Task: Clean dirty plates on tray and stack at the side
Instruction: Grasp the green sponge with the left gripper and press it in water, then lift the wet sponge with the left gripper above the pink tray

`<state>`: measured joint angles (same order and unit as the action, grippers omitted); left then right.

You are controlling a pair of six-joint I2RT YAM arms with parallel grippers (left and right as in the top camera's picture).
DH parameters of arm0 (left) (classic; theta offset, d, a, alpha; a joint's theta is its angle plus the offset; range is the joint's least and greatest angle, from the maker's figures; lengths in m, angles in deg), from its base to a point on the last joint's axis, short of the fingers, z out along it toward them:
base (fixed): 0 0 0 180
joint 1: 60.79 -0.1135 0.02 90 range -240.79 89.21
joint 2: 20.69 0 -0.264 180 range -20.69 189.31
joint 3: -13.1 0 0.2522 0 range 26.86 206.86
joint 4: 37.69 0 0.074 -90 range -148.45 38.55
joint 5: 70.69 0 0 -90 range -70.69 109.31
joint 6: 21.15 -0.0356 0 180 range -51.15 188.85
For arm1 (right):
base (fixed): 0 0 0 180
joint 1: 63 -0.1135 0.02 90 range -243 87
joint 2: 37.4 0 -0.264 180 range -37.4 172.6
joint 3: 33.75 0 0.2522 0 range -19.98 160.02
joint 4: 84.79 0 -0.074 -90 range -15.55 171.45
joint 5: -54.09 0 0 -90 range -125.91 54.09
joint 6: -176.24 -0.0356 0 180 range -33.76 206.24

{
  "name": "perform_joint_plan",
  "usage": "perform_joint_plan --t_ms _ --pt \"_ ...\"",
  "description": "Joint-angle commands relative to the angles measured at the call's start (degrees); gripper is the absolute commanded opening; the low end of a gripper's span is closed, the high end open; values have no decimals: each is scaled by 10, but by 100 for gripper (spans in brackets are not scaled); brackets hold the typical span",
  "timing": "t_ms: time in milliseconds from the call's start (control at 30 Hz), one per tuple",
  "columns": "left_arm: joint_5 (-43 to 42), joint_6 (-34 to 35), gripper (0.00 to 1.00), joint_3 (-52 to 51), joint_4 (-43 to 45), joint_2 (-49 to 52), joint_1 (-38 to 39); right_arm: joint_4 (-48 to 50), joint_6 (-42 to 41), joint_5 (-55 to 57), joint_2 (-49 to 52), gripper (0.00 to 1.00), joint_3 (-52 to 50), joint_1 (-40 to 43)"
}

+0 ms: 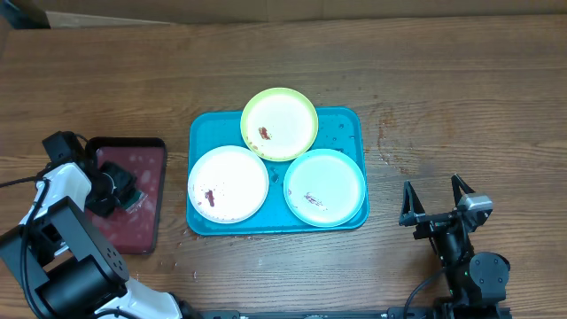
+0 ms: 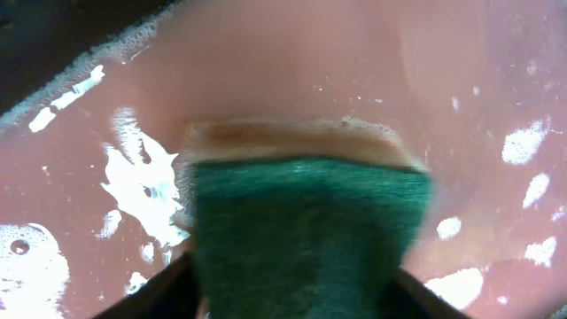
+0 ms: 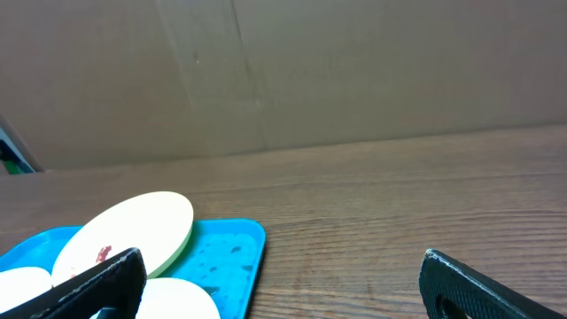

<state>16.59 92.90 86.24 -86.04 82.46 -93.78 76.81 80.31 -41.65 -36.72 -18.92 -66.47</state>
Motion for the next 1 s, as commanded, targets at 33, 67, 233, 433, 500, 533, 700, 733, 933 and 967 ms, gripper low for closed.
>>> perform_joint_plan --t_ms 33,67,233,433,500,533,700,733,933,967 --pt "2 4 13 -11 -3 18 0 3 2 1 -5 100 -6 -3" --pt "2 4 4 -11 -3 18 0 3 2 1 -5 100 -6 -3" --pt "2 4 4 -4 -13 17 -1 3 2 1 -5 100 -6 -3" --pt "2 4 4 58 -90 -21 -1 3 2 1 -5 100 -6 -3" --pt "-6 4 4 84 -114 -49 -1 3 2 1 -5 100 -6 -3" --pt "-13 4 4 96 -123 -63 -1 3 2 1 -5 100 -6 -3" --pt "-90 -4 4 138 -147 -153 -1 3 2 1 -5 100 -6 -3" --pt "-104 -5 4 138 -145 -171 -1 3 2 1 -5 100 -6 -3" --pt "-72 -8 4 119 -133 -194 0 3 2 1 -5 100 -6 -3" --pt "-64 -8 4 103 -120 -188 0 3 2 1 -5 100 -6 -3"
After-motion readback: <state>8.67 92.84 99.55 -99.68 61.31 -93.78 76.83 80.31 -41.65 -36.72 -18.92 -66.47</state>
